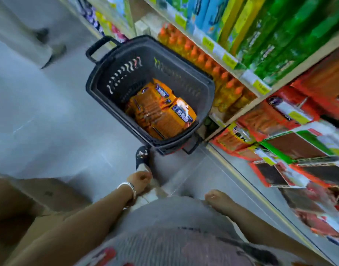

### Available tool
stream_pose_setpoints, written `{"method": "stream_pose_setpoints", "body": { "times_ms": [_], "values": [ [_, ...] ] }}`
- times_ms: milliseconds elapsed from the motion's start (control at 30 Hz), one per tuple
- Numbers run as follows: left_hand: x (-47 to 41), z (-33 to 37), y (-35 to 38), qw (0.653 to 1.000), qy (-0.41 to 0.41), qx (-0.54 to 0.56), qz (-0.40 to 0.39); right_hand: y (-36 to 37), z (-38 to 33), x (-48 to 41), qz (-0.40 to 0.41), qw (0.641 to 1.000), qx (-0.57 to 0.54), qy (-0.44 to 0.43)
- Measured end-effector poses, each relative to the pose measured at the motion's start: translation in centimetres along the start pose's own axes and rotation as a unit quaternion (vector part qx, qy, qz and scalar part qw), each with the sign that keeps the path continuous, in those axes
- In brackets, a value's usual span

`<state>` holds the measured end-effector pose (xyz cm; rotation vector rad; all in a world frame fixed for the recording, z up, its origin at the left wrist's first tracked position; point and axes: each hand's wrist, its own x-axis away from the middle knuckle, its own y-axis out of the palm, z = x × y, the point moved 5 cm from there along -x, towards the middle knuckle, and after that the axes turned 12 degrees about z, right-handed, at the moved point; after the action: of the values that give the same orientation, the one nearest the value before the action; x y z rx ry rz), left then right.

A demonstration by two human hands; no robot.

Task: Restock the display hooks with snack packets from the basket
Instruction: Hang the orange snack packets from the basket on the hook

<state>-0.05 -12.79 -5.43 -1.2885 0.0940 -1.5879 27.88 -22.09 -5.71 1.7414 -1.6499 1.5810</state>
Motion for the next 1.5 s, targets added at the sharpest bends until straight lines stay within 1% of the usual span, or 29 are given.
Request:
{"method": "stream_pose_setpoints", "body": {
  "times_ms": [100,200,267,367,467,533,667,733,800,900,1000,1067,1133,1200,1333,1433,1500],
  "values": [
    [-3.9,0.4,-3.8,0.999,-0.020,0.024,-0.014,-0.3,-5.3,-2.5,0.004,1.000,-0.019,0.009],
    [-8.1,2.5,-8.4,0.997,-0.019,0.073,-0.017,-1.0,-11.8,-5.1,0.046,0.995,-0.088,0.002],
    [-10.7,4.4,-11.3,0.995,-0.006,0.092,-0.035,-1.3,-16.3,-6.6,0.062,0.989,-0.135,-0.005],
    [-14.5,7.8,-14.9,0.991,0.029,0.107,-0.072,-1.4,-22.3,-9.0,0.065,0.983,-0.171,-0.011],
    [-18.0,10.9,-17.0,0.986,0.030,0.130,-0.098,-1.3,-26.0,-11.7,0.073,0.977,-0.199,-0.001],
    [-20.3,12.4,-17.6,0.987,0.021,0.126,-0.096,-1.0,-27.1,-13.8,0.075,0.971,-0.225,0.027],
    [-24.8,14.1,-16.4,0.988,-0.005,0.129,-0.081,0.3,-27.5,-19.5,0.085,0.959,-0.253,0.100],
    [-27.2,14.5,-14.9,0.989,-0.015,0.125,-0.081,1.2,-27.3,-22.5,0.089,0.946,-0.271,0.153],
    [-29.4,14.8,-13.3,0.988,-0.030,0.124,-0.085,1.9,-26.6,-25.4,0.103,0.926,-0.287,0.221],
    [-32.1,14.4,-11.1,0.976,-0.070,0.180,-0.104,2.7,-25.3,-28.7,0.117,0.893,-0.300,0.316],
    [-34.2,12.7,-10.2,0.984,-0.095,0.137,-0.066,4.4,-24.0,-30.9,0.085,0.870,-0.305,0.377],
    [-35.0,11.3,-9.8,0.989,-0.089,0.099,-0.066,5.5,-23.4,-32.0,0.070,0.859,-0.321,0.392],
    [-35.6,10.0,-9.5,0.992,-0.078,0.066,-0.077,6.4,-22.7,-33.0,0.076,0.847,-0.338,0.404],
    [-35.9,8.9,-9.4,0.992,-0.084,0.054,-0.081,7.2,-22.2,-33.5,0.106,0.835,-0.343,0.418],
    [-36.7,8.1,-9.2,0.991,-0.093,0.049,-0.080,7.9,-20.9,-34.3,0.202,0.823,-0.292,0.444],
    [-37.0,8.4,-8.8,0.990,-0.095,0.057,-0.083,8.0,-20.0,-34.0,0.218,0.817,-0.278,0.455],
    [-36.8,8.6,-8.1,0.989,-0.094,0.047,-0.105,8.6,-19.4,-33.4,0.225,0.804,-0.331,0.440]
  ]
}}
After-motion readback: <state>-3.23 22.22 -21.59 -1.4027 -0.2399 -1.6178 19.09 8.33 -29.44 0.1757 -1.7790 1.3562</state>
